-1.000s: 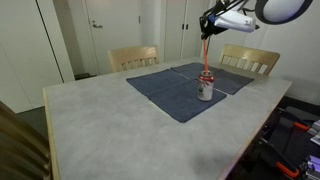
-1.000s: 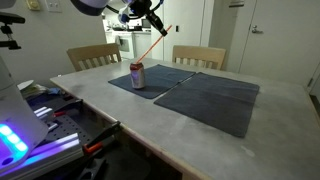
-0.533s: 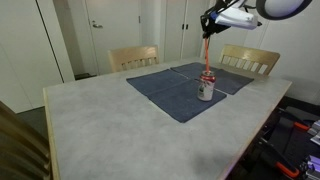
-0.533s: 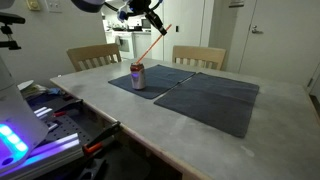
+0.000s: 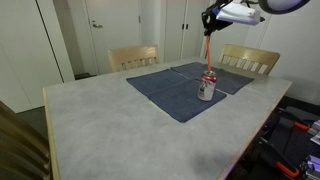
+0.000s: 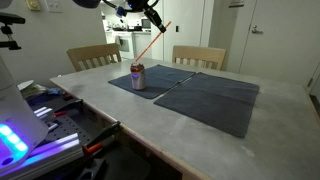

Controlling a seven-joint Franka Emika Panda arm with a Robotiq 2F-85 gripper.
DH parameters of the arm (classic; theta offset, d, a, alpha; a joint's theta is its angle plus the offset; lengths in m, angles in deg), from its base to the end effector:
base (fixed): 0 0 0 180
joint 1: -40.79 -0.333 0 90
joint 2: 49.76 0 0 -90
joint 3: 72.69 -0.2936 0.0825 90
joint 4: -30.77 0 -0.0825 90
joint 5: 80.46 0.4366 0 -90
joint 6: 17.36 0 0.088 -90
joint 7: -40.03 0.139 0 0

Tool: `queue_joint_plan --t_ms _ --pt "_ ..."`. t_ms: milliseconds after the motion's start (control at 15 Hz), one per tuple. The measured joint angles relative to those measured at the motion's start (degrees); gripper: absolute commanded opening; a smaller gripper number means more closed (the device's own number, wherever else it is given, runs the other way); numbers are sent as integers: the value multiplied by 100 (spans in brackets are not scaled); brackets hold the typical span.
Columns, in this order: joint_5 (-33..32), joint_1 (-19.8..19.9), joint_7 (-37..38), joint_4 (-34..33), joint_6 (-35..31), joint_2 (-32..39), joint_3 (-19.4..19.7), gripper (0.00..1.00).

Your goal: Put the straw in the can

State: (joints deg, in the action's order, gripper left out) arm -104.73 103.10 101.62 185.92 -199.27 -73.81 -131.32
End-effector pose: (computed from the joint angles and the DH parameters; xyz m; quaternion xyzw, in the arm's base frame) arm 0.4969 -0.0322 0.2781 0.8844 -0.2847 0.3643 0.0640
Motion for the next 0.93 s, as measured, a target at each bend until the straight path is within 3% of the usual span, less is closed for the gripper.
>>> queue_joint_plan --t_ms 933 --pt "5 -67 3 40 227 -306 120 2"
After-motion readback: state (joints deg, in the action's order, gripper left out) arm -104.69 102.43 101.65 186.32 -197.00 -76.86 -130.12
